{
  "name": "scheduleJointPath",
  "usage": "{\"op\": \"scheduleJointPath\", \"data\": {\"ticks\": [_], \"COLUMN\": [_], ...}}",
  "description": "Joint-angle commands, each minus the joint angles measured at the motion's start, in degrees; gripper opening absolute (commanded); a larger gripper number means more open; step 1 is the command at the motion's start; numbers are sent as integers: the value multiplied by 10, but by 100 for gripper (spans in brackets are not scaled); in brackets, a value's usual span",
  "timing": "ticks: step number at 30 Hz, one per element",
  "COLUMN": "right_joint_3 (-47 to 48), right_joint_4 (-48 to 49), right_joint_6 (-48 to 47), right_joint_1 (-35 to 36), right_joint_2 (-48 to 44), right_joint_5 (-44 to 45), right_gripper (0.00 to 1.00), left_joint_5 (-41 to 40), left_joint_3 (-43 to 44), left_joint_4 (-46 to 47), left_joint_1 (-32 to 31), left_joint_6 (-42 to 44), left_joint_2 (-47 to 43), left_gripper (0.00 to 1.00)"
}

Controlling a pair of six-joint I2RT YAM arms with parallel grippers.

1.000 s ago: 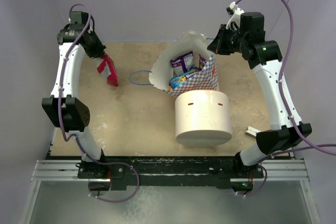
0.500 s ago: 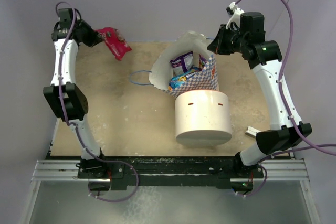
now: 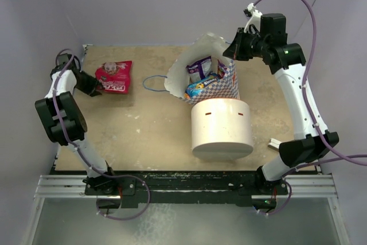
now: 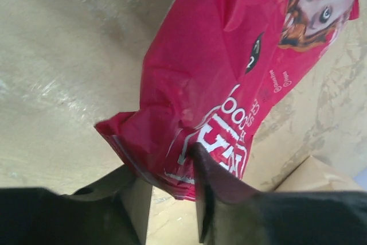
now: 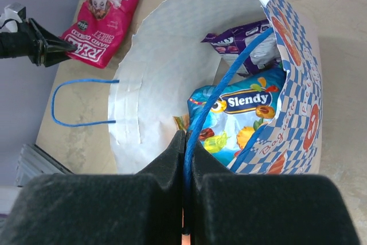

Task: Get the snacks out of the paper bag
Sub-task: Place the snack at the center of the board.

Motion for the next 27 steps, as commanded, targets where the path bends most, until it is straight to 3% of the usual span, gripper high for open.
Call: {"op": "scheduleJointPath", "data": {"ticks": [1, 5, 8, 14, 21, 27], "right_joint_3": [-1, 3, -7, -33, 28, 69], "right_joint_4": [19, 14, -2, -1, 37, 120], "right_joint_6": [3, -3, -15, -44, -18, 23], "right_joint_1": [0, -1, 0, -1, 1, 26], "right_joint_2": [-8, -9, -18, -53, -9, 63], "right_joint_5": [-24, -13, 13, 21, -60, -250], "right_gripper": [0, 0, 0, 0, 0, 0], "left_joint_5": [-50, -70, -24, 6, 73, 97], "left_joint_3": [-41, -109, -162, -154, -3, 23], "left_joint_4": [-6, -12, 9, 68, 71, 96], "left_joint_1": [-3, -3, -10, -127, -218, -278], "left_joint_6": [34, 18, -12, -67, -27, 26], "left_joint_2": [-86, -164, -241, -321, -279, -315], "left_gripper": [45, 63, 68, 76, 81, 85]}}
